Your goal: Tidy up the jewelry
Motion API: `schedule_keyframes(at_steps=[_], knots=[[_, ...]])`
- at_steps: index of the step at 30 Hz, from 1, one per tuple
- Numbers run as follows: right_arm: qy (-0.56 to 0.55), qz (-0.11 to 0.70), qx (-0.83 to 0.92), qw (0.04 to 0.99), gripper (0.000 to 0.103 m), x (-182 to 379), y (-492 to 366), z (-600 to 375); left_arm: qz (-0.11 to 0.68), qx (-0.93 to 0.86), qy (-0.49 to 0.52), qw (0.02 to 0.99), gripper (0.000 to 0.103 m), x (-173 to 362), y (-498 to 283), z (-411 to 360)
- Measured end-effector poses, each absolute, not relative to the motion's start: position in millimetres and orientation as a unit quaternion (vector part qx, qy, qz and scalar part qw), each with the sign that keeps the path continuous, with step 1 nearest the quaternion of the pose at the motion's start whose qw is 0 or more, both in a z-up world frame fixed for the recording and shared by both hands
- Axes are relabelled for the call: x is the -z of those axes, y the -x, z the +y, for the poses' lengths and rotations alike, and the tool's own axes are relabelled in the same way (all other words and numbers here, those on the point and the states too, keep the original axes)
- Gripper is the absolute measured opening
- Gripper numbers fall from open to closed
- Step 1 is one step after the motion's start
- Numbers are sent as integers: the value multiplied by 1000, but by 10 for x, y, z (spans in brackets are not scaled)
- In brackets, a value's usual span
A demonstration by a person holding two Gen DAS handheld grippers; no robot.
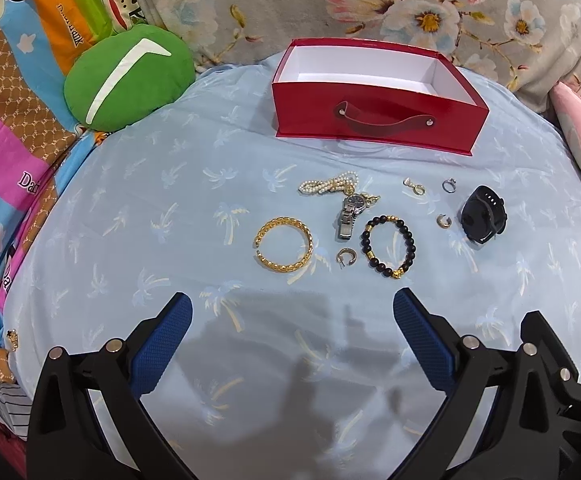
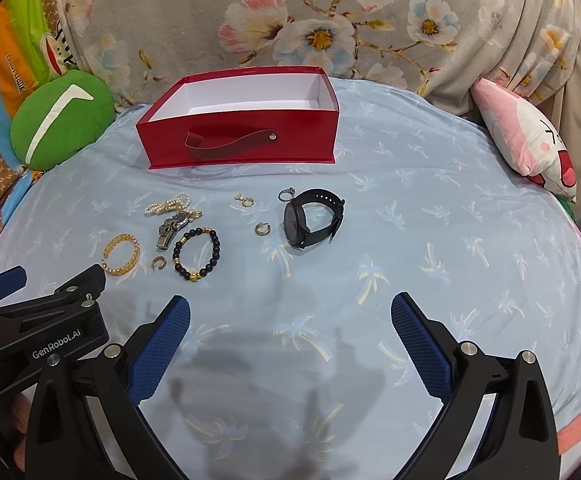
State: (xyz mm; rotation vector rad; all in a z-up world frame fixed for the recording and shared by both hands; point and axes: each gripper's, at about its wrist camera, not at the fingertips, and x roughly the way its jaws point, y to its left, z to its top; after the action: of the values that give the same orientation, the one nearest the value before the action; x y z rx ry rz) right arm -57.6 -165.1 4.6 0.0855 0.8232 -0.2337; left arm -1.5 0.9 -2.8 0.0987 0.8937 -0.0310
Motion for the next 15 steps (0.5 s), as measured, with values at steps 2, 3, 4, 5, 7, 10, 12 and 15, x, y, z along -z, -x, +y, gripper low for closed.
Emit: schedule_keyframes(at_steps=[2,3,4,5,7,10,12,15], knots=[[-42,400,113,908,98,-34,574,-1643,432,15,-47,900,98,34,27,10],[-42,400,113,908,98,-40,578,-1645,433,14,-47,900,98,33,26,8],[-43,401,113,908,98,-37,576,-1647,433,14,-47,900,98,33,25,6],[-44,401,112,908,98,-42,568,-1661,432,14,-48,900,98,45,26,2],[-43,402,113,908,98,-40,568,-1660,432,14,-47,900,98,46,28,4],[-43,402,113,908,98,-32,567,-1651,432,14,-47,900,98,48,28,3],[-43,402,112,908,98,-34,567,-1653,433,13,-47,900,98,52,26,2],[-43,403,112,907,98,-37,563,-1651,433,13,-47,900,98,57,31,2]])
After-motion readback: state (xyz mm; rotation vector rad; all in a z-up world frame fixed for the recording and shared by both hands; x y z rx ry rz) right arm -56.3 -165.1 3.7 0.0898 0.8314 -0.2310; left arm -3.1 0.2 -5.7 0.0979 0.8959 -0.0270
